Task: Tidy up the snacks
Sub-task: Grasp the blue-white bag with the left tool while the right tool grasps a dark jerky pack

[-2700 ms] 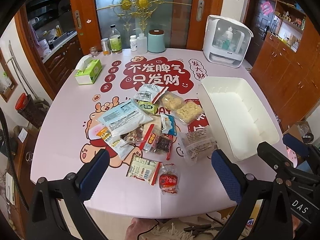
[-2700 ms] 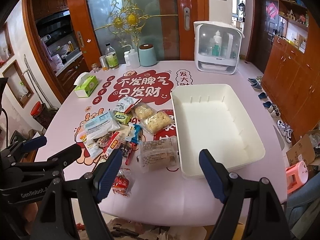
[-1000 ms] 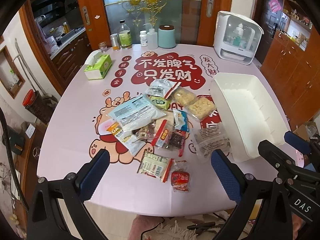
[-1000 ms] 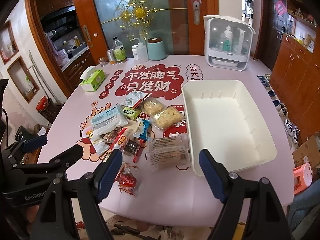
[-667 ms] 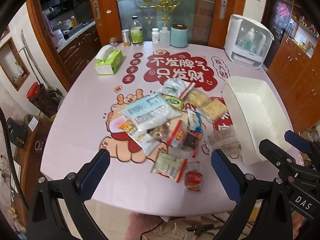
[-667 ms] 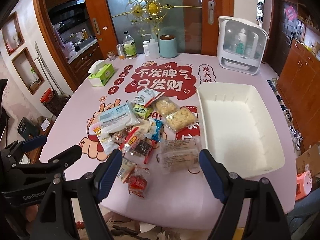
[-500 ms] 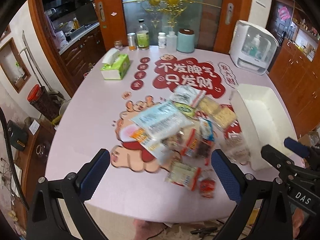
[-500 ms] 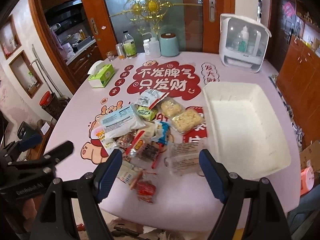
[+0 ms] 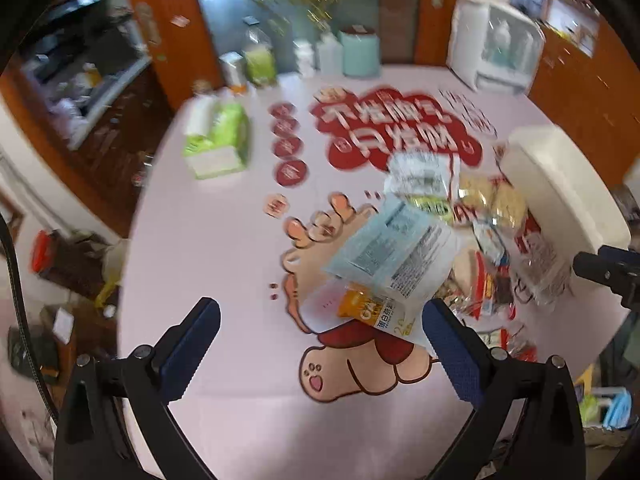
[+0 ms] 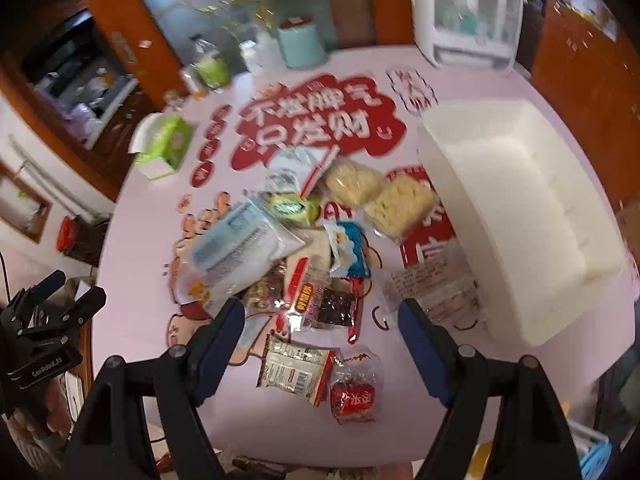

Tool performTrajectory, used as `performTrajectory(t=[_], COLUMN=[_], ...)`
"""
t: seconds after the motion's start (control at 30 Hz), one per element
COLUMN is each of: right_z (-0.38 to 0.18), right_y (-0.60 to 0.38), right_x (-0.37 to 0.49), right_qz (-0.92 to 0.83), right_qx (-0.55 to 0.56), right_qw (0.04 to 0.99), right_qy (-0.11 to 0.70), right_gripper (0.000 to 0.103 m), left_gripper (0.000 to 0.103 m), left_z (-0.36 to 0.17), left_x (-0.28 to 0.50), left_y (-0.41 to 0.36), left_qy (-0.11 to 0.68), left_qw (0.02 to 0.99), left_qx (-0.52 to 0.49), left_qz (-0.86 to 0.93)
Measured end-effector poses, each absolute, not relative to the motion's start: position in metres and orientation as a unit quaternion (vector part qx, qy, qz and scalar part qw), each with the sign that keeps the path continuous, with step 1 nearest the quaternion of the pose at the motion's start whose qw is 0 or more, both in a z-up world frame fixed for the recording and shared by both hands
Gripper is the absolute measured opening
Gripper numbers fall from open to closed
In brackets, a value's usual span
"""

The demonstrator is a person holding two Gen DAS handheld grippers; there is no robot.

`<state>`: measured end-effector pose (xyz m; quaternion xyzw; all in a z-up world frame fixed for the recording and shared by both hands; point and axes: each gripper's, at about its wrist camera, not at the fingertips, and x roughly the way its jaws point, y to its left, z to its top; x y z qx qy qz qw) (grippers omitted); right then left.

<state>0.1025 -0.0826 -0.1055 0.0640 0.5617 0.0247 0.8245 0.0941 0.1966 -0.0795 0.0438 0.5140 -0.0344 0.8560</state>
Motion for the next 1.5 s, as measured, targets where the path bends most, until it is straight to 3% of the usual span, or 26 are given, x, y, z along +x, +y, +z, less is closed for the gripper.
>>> performTrajectory(t=[0.17, 0.4, 0.53, 0.83, 0.93, 1.27, 1.37, 1.43, 1.5], right_z=[-0.148, -0.196, -0.214, -0.222, -0.225, -0.244, -0.248, -0.248, -0.243], right_y=[-0.08, -0.074, -0.068, -0.053, -0.058, -0.077, -0.08, -0.08, -0.078], right_x=[0.115, 0.131, 0.144, 0.151, 0.149, 0.156, 0.157, 0.158, 0.156], right_qz=[0.007, 0.022, 0.027, -0.024, -0.048, -0.038, -0.032, -0.026, -0.013], right_qx=[0.088, 0.138, 0.15, 0.035, 0.022, 0.093, 0.113, 0.11, 0.116], right_qw=[0.802, 0.775, 0.766, 0.776, 0.775, 0.757, 0.755, 0.757, 0.759], right_qy=[0.59, 0.616, 0.624, 0.63, 0.629, 0.646, 0.644, 0.643, 0.641], right_gripper=[0.078, 0.054, 0.053, 0.056, 0.064, 0.085, 0.087, 0.083, 0.062], left_gripper=[0.101, 0.101, 0.101, 0.103, 0.103, 0.103, 0.103, 0.103, 0.103], left_z=[-0.135, -0.182, -0.207, -0.224, -0.228, -0.243, -0.245, -0.246, -0.247], left_x=[0.137, 0.184, 0.202, 0.213, 0.217, 0.235, 0.238, 0.239, 0.24], left_y=[0.182, 0.14, 0.129, 0.112, 0.11, 0.116, 0.116, 0.114, 0.111], left_qy=[0.565, 0.593, 0.622, 0.624, 0.622, 0.681, 0.683, 0.682, 0.679], left_qw=[0.815, 0.78, 0.752, 0.746, 0.747, 0.704, 0.704, 0.705, 0.708], left_qx=[0.04, 0.081, 0.084, 0.103, 0.112, 0.096, 0.091, 0.095, 0.093], left_qz=[-0.12, -0.183, -0.203, -0.21, -0.206, -0.175, -0.173, -0.17, -0.172])
